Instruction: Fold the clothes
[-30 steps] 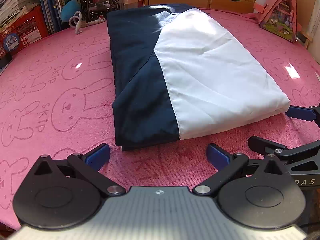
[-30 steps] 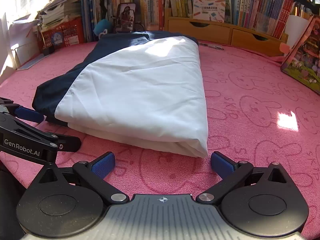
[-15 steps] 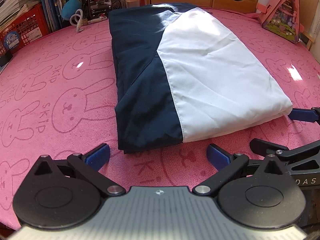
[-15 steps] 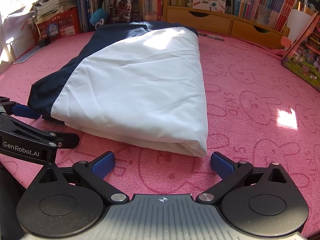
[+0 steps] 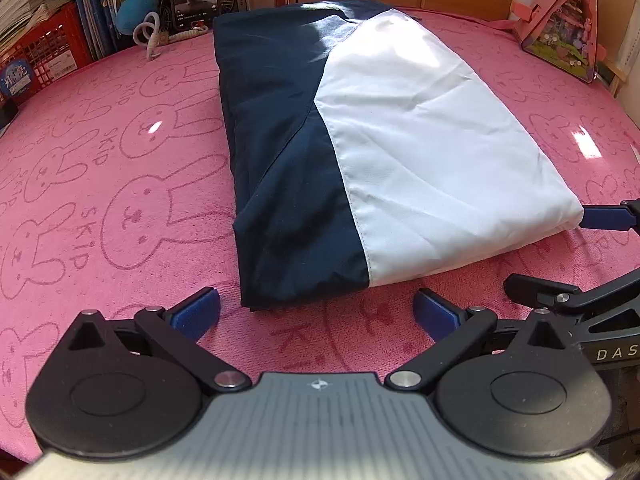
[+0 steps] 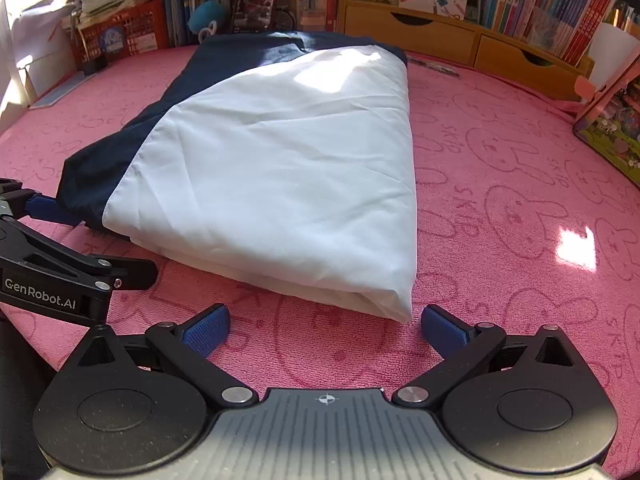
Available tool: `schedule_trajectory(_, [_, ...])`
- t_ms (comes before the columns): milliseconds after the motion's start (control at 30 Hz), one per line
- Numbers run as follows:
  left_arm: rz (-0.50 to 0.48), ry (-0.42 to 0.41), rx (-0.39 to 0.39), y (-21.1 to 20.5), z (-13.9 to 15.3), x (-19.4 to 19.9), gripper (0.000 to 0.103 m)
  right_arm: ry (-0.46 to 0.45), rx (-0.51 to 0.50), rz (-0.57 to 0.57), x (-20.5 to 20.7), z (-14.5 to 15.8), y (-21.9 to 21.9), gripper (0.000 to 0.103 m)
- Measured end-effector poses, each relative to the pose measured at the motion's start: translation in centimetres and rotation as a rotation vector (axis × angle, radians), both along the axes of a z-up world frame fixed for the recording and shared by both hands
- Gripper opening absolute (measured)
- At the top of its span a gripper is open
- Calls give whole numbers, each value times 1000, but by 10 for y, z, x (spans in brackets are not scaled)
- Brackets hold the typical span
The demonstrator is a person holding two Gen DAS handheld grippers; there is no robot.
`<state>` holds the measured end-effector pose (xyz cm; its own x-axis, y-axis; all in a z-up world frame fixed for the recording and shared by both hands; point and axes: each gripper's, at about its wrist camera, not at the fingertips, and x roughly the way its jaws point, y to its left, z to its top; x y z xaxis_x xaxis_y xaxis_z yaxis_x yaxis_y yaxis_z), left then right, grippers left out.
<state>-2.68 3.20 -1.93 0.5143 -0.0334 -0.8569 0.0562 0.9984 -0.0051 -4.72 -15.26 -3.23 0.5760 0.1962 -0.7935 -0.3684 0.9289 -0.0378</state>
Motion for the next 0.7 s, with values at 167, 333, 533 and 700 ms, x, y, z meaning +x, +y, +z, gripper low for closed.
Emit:
schedule_trajectory(167, [-53, 3, -61, 17, 11, 7, 103, -37, 8, 130, 9, 16, -10, 103])
schedule_trajectory(333, [-118, -9, -31, 18, 20, 13, 103, -13, -10, 198, 22, 28, -15, 103])
schedule_trajectory(533, [-159, -17, 55, 5, 22, 18, 103, 53, -9, 207, 36, 28, -16, 103])
schedule_trajectory(700, [-172, -22, 81, -1, 21, 17, 103, 63, -21, 211, 35, 26, -16, 103])
